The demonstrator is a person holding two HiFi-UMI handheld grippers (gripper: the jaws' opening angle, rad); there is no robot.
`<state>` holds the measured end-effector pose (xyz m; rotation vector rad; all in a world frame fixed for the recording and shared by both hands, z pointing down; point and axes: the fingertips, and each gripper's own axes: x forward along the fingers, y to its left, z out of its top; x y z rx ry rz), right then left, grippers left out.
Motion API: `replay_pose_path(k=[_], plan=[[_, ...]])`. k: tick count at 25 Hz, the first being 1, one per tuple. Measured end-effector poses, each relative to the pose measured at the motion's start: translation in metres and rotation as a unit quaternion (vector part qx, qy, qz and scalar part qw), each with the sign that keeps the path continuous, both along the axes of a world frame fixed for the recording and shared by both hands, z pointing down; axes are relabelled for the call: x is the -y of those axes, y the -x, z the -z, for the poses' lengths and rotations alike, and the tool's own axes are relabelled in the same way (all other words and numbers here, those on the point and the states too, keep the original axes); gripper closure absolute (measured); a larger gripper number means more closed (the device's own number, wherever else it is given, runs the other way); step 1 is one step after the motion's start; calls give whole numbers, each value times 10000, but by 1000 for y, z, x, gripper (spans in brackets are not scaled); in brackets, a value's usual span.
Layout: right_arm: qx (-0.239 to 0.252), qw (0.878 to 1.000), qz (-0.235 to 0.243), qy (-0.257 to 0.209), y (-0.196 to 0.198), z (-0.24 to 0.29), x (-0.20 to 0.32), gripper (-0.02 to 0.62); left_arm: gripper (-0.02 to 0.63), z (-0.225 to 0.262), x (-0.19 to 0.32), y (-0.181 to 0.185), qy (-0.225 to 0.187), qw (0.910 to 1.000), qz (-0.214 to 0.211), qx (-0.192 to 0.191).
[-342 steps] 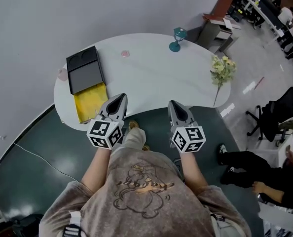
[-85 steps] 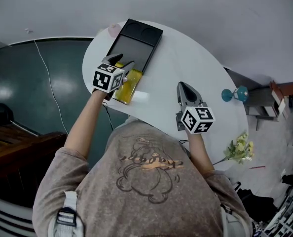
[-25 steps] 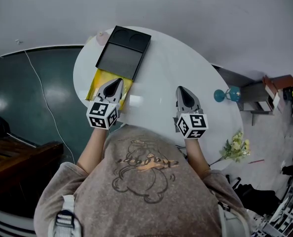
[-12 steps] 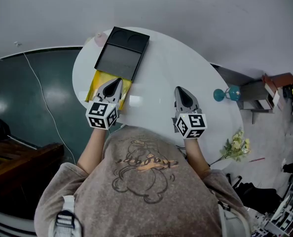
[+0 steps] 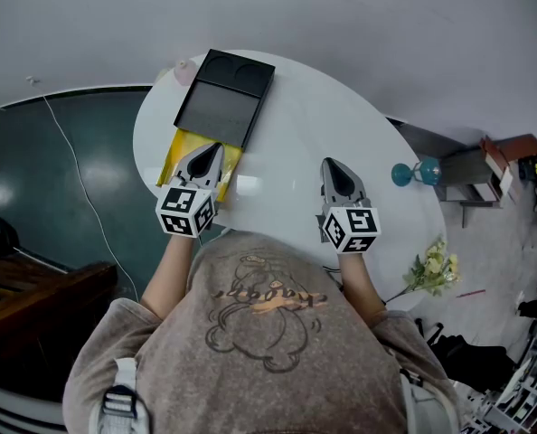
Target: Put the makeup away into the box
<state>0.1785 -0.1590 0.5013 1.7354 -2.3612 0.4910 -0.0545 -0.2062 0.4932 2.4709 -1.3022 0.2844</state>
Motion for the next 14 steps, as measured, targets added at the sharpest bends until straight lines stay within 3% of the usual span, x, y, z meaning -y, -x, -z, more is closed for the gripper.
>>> replay_pose_path(k=[14], plan=[[20, 10000, 67, 23, 3, -1, -2, 593, 581, -2, -2, 4, 60, 9999, 46, 82]])
